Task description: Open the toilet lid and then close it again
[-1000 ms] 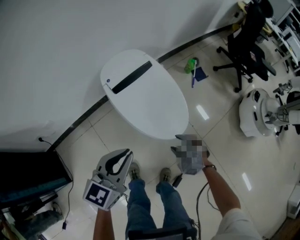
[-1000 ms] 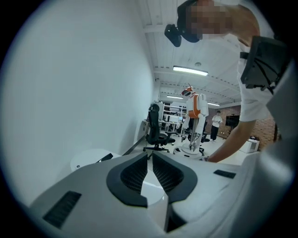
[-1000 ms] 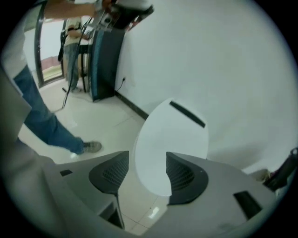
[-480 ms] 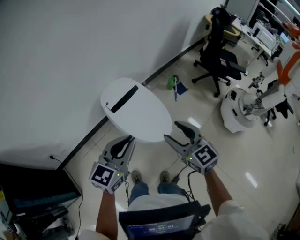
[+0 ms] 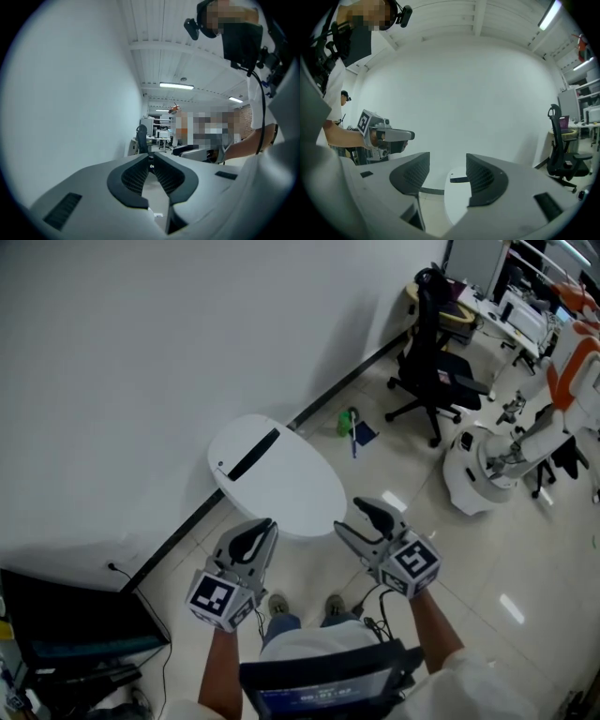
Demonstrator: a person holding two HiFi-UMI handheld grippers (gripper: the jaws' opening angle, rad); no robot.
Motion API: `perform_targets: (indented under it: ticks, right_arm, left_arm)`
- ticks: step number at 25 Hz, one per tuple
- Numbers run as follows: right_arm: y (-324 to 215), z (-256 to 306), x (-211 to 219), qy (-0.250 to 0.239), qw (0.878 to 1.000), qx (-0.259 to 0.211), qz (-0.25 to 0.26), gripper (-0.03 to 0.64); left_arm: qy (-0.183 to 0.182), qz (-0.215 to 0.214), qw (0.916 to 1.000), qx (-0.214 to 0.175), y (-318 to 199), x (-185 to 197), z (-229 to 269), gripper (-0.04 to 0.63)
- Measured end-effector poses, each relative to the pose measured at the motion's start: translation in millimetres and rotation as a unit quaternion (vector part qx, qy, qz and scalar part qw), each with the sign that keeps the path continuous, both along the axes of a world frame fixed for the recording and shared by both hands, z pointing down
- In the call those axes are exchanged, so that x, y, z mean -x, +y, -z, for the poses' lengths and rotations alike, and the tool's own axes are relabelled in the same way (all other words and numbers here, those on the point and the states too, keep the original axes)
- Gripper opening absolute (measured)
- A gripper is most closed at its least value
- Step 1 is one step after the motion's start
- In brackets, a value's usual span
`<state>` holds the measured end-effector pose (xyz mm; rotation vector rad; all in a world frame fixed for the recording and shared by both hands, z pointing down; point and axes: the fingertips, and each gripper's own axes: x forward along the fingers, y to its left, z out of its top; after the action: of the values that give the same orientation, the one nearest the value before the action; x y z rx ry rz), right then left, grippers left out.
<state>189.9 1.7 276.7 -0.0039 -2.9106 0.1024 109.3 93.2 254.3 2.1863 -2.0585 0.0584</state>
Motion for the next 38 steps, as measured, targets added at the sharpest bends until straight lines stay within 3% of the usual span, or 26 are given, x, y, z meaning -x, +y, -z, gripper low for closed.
perform_targets:
  ticks: [6,18,22,38]
  right_arm:
    - [-8,7,-5,-0.008,1.0,0.01,-0.006,0.227]
    - [-6,19,4,-0.028,0.999,0.023,-0.007,0.198]
    - [-9,8,6,-0.013,0.999,0.034,-0.022,0.155]
    - [-11,3,-1,-0.014,0.998,0.052,-0.01,0.155]
  left_arm:
    - [-0.02,0.014,0.9997,-0.008,0,-1,9,0.029]
    - [-0.022,0.032,0.9991,-0.017,8,4,17,0.029]
    - [-0.026,0.035,0.999,-0.013,13,6,15,0.029]
    - [-0.024,0.04,0.9989,0.001,13,-7,14,0.029]
